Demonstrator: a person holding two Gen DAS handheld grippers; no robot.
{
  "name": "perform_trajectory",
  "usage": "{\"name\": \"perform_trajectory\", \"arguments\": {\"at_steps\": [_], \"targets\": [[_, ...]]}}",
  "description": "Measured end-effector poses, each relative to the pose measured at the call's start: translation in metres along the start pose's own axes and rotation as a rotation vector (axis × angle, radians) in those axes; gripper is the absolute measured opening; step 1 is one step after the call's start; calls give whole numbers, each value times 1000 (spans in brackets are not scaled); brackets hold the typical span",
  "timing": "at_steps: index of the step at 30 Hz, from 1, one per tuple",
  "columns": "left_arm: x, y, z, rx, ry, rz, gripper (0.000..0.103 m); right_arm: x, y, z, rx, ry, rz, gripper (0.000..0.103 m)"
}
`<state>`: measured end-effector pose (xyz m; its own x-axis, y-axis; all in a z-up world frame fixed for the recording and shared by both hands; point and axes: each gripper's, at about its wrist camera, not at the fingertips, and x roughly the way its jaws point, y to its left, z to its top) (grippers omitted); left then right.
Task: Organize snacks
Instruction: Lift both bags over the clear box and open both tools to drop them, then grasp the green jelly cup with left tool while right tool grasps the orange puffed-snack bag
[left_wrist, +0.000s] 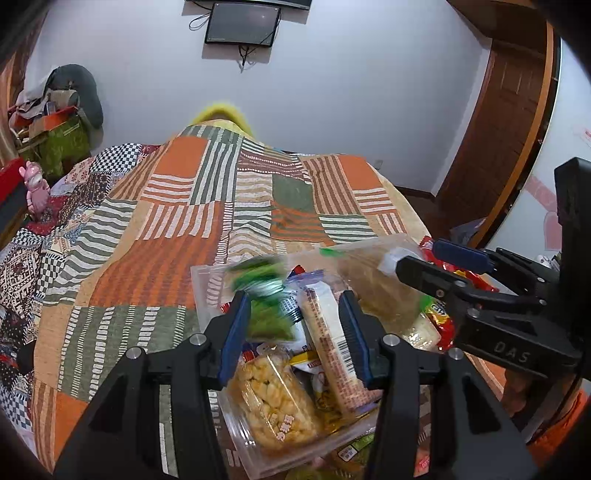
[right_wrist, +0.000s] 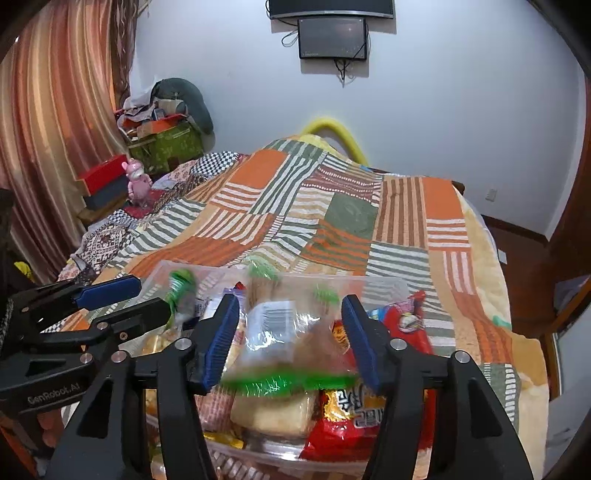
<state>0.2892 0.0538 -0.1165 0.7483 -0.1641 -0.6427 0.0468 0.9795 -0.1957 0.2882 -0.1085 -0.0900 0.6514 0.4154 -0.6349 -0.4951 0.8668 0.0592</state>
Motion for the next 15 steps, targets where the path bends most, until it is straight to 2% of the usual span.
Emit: {"name": "perform_trajectory", "arguments": {"at_steps": [10,15], "targets": [[-33,-1,-19,32,4,2,52,-28,-2,-24,6,30,53,58],[-51,0,-39,51,21,8,56,-37,4,-43,8,61,80,64]]}}
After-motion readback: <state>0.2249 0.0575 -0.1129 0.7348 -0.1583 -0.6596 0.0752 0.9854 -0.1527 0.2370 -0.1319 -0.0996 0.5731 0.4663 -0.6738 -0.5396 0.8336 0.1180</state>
